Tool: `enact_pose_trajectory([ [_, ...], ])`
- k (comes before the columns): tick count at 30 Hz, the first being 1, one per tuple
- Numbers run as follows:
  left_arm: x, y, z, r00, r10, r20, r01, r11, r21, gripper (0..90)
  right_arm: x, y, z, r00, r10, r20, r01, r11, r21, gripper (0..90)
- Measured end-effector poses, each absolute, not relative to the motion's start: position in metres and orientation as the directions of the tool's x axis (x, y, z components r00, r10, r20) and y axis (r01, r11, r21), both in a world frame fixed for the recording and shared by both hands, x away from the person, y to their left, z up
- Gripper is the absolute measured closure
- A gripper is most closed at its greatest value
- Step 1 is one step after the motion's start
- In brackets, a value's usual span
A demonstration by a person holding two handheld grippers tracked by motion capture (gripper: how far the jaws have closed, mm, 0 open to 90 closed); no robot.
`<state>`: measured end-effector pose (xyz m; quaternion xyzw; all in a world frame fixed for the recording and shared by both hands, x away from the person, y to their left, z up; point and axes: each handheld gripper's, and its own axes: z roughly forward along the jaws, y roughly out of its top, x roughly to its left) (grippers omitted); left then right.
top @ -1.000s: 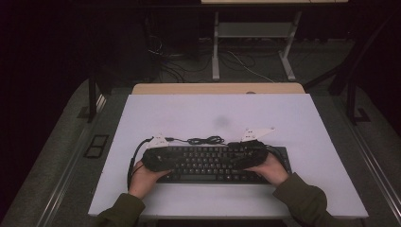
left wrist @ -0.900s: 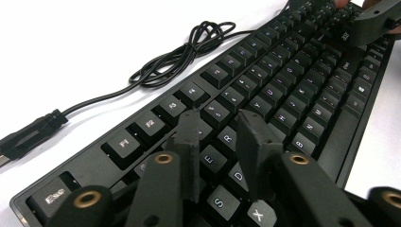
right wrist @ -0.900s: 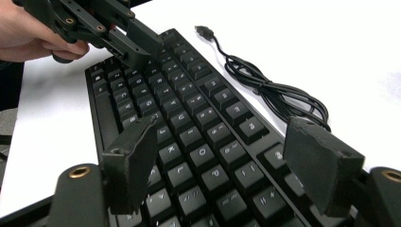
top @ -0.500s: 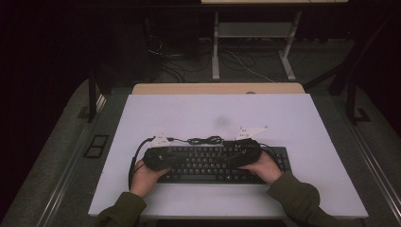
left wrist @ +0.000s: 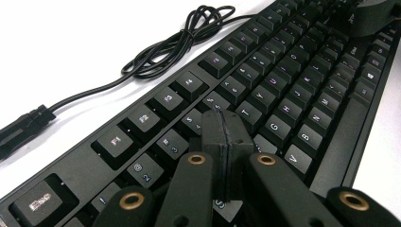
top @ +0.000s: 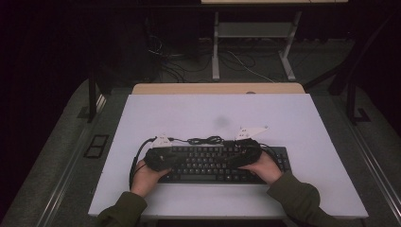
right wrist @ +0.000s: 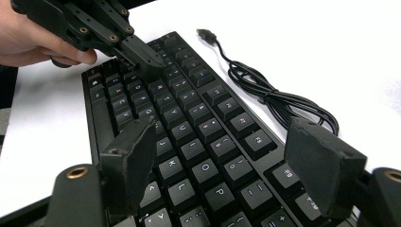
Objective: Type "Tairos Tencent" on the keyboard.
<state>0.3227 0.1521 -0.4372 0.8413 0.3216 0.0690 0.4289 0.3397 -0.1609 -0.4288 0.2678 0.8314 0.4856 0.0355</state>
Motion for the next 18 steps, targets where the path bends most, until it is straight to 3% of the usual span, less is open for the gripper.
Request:
enact_pose_trajectory([
  [18, 0.3229, 0.1546, -0.4369, 0.779, 0.604, -0.167, 0.486, -0.414, 0.77, 86.7, 0.3398, -0.1612, -0.4289, -0.853, 0.482, 0.199, 0.41, 0.386, 0.826, 25.6],
])
